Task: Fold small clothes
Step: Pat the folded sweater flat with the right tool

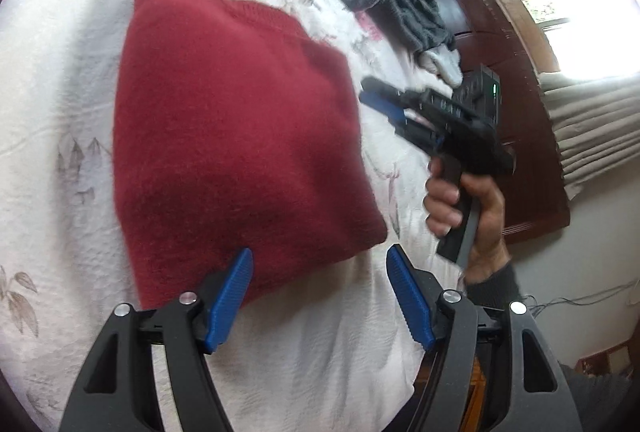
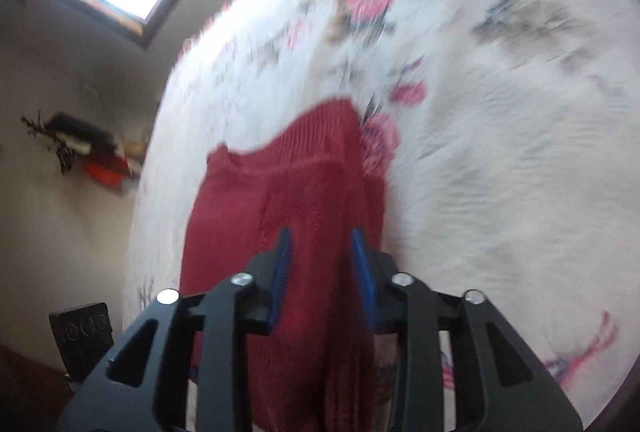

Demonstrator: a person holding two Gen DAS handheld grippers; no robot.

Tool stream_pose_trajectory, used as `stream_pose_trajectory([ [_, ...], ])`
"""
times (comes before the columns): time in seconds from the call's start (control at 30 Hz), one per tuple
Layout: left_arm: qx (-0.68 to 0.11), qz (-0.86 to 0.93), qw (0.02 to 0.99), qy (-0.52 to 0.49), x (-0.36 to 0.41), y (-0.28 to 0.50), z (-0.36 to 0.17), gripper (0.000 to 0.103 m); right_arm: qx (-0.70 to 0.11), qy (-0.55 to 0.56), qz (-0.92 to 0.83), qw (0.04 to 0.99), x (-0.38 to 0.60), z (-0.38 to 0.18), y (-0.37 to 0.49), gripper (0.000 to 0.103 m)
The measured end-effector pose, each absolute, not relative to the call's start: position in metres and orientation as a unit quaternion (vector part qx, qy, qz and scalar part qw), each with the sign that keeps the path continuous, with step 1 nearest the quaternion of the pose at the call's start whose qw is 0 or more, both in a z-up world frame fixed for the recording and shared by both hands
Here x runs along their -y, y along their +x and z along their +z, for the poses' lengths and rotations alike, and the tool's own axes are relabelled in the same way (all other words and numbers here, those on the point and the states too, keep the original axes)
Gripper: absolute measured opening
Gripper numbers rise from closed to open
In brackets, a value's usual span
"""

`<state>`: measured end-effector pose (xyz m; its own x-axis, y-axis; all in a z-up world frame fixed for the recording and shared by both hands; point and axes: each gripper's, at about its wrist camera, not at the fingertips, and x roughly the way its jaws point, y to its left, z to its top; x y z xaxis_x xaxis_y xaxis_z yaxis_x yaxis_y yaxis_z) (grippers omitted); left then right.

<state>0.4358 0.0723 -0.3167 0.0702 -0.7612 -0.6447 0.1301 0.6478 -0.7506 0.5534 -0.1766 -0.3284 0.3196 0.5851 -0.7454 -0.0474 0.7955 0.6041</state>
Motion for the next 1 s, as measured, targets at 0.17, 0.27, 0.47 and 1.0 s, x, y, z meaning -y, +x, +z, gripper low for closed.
stream_pose_trajectory([
  [0.17,-0.635,-0.299,0.664,-0.259,-0.066,0.434,-0.346,0.069,-0.523,0.159,0.182,0.817,0.155,-0.328,0.559,0.007],
  [0.27,-0.635,-0.325,0.655,-0.249,-0.061,0.434,-0.332,0.067,-0.54,0.158,0.148,0.813,0.157,-0.357,0.563,0.011],
  [0.47,-0.558,-0.327,0.712,-0.273,-0.104,0.485,-0.279,0.068,-0.481,0.194,0.184,0.835,0.172,-0.31,0.537,0.024],
  [1.0,-0.574,-0.319,0.732,-0.184,-0.094,0.523,-0.297,0.06,-0.525,0.182,0.278,0.784,0.165,-0.32,0.513,0.008],
])
